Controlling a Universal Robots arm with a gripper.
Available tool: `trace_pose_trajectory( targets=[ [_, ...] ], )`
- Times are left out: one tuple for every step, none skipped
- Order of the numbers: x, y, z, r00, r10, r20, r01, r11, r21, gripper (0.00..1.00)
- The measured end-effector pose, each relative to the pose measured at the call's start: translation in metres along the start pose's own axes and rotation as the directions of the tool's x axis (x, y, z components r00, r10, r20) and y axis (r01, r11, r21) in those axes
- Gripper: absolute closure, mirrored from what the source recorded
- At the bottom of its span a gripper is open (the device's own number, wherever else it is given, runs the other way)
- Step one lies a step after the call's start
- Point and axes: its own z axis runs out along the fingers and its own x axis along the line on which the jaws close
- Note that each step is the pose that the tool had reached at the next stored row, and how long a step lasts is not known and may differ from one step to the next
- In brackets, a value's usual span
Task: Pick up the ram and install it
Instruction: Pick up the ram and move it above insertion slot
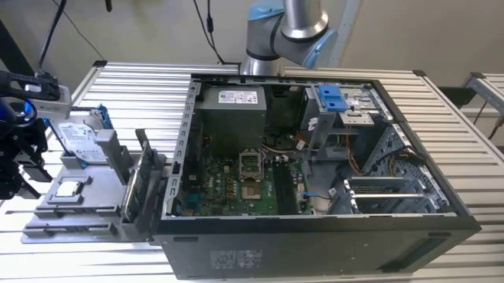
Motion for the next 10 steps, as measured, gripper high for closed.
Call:
trace_pose_trajectory(
  targets=[
    [0.0,0.0,0.0009,1.0,0.0,0.0,0.0,1.0,0.0,0.64],
    [0.0001,0.0,0.0018,1.0,0.0,0.0,0.0,1.0,0.0,0.64],
    [0.0001,0.0,0.0027,1.0,0.0,-0.0001,0.0,1.0,0.0,0.64],
    [0.0001,-0.0001,0.0036,1.0,0.0,0.0,0.0,1.0,0.0,0.64],
    [0.0002,-0.0001,0.0045,1.0,0.0,0.0,0.0,1.0,0.0,0.64],
    [0.0002,-0.0001,0.0052,1.0,0.0,-0.0001,0.0,1.0,-0.0001,0.64],
    [0.0003,-0.0001,0.0061,1.0,0.0,0.0,0.0,1.0,0.0,0.64],
    [0.0003,-0.0001,0.0069,1.0,0.0,-0.0001,0.0,1.0,-0.0001,0.64],
    [0.0003,-0.0001,0.0078,1.0,0.0,-0.0001,0.0,1.0,0.0,0.64],
    [0.0003,-0.0001,0.0087,1.0,0.0,0.0,0.0,1.0,0.0,0.64]
  ],
)
